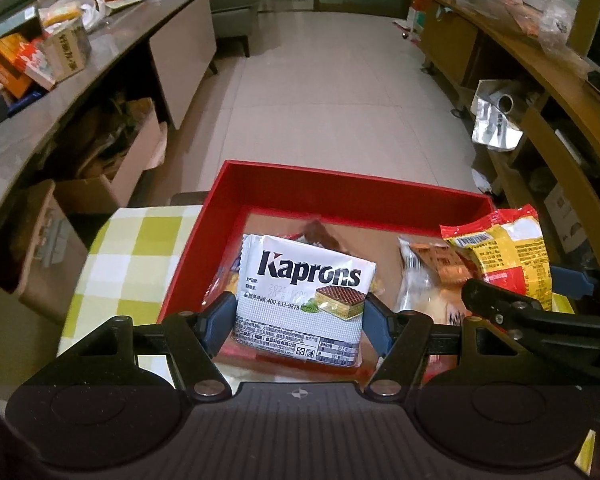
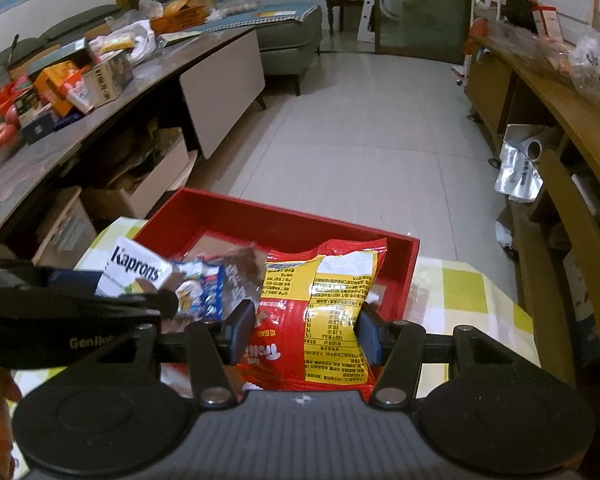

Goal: Organize snacks
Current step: 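Drop the Kaprons pack with the left tool while the right tool drops the Trolli pack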

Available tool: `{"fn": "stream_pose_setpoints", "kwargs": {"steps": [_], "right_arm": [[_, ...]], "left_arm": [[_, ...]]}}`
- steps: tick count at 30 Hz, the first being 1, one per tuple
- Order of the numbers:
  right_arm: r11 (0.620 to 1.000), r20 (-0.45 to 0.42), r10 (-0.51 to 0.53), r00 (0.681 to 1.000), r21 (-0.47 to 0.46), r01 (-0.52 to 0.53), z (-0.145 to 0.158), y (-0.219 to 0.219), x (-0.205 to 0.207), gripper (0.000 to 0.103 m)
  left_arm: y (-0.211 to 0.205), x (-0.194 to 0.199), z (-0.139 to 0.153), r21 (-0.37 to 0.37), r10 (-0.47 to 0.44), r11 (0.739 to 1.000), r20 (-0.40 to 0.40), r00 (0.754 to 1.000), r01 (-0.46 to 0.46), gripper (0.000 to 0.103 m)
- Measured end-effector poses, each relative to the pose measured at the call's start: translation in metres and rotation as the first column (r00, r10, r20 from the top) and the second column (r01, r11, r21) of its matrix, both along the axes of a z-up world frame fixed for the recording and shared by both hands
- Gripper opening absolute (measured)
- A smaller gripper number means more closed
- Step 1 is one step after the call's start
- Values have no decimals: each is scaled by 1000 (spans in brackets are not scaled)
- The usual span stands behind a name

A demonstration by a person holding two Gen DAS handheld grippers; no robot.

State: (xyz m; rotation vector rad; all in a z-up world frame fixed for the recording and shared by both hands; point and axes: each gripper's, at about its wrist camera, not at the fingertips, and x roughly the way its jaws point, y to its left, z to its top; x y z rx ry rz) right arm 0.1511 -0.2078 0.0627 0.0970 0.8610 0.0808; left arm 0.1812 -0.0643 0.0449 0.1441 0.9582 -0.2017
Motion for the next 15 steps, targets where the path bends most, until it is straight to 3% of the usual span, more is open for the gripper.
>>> {"fn": "stream_pose_setpoints", "kwargs": {"steps": [6,8,13,15], "right_arm": [[1000,-39,-23,999,13,23,-34,-5,22,62],[999,-52,-31,998,15,32,-42,-8,25,63],[999,-37,-30,999,14,31,-39,-11,24,67],[999,-55,-15,998,-36,13,-39,-7,23,69]], "left_arm": [[-3,19,-26,15,23,1000,-38,999,-22,76],[-3,21,-30,31,27,999,-48,998,-26,81],[3,22,-24,6,46,999,-37,998,-46,89],[3,21,-23,9,47,999,-42,998,-47,90]]}}
